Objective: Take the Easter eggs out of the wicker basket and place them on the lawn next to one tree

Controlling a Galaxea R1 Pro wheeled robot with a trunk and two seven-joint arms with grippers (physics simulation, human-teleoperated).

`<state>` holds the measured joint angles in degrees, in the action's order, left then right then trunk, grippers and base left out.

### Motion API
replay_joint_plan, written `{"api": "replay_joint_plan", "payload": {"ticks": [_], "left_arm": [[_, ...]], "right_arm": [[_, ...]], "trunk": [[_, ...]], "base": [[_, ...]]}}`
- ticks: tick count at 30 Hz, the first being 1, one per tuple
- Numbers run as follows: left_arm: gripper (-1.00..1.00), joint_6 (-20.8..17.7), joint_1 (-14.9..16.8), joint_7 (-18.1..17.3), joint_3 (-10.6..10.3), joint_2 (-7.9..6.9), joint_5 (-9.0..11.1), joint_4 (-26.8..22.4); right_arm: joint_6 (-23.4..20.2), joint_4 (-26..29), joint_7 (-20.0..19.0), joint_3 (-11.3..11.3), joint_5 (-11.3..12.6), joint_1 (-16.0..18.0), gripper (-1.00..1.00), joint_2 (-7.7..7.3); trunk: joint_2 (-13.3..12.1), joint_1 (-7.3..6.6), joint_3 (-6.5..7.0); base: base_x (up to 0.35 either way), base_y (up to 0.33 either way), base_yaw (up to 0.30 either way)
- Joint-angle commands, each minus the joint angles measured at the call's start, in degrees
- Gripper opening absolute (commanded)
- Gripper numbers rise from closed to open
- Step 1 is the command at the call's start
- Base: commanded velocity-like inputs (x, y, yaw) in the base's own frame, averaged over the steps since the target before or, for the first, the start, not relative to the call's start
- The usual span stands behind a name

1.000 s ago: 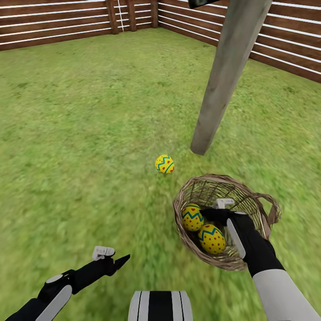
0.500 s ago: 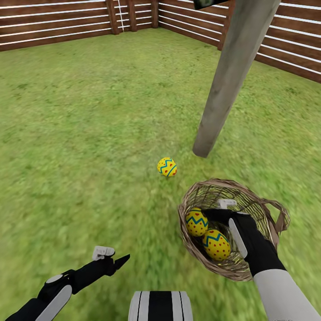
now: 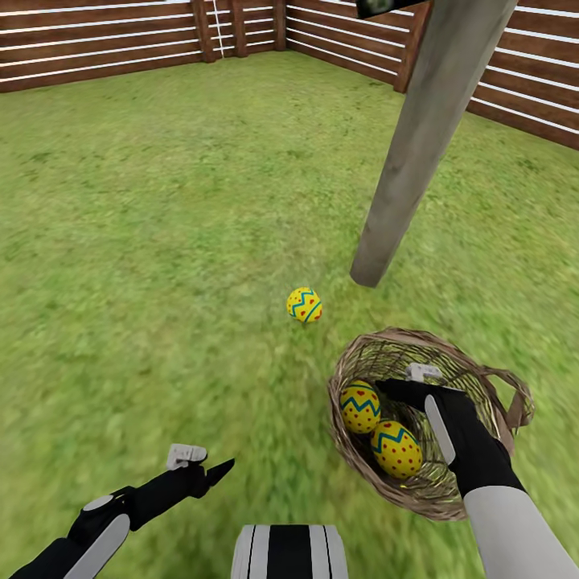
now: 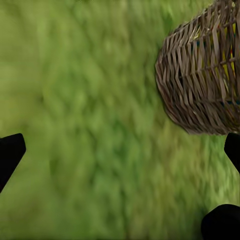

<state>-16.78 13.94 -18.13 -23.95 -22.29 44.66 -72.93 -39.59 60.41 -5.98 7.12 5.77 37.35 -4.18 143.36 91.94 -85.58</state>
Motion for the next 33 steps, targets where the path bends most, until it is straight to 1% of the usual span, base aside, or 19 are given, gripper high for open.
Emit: {"api": "replay_joint_plan", "payload": {"ticks": [1, 15, 27, 33], "left_arm": [[1.0, -0.35, 0.05, 0.0, -0.09, -0.04, 0.6, -0.02], [1.0, -0.35, 0.04, -0.41, 0.01, -0.04, 0.63, -0.09], [1.0, -0.36, 0.04, -0.33, -0.09, -0.04, 0.63, -0.03], [1.0, -0.36, 0.04, -0.33, -0.04, -0.04, 0.6, -0.1]], "right_arm": [[-0.28, 0.06, 0.0, 0.08, 0.44, 0.01, 1.0, 0.0], [-0.4, -0.03, 0.0, 0.17, 0.38, 0.02, 1.0, 0.05], [-0.45, 0.06, -0.74, -0.01, 0.39, 0.03, 1.0, 0.05], [-0.24, 0.14, -0.87, -0.01, 0.48, 0.01, 1.0, 0.05]], "trunk": [[0.01, -0.01, -0.03], [0.01, -0.01, -0.03], [0.18, 0.3, -2.69], [0.18, 0.3, -2.69]], "base": [[0.003, 0.141, 0.0], [0.0, 0.02, 0.0], [0.0, 0.0, 0.0], [0.0, 0.0, 0.0]]}}
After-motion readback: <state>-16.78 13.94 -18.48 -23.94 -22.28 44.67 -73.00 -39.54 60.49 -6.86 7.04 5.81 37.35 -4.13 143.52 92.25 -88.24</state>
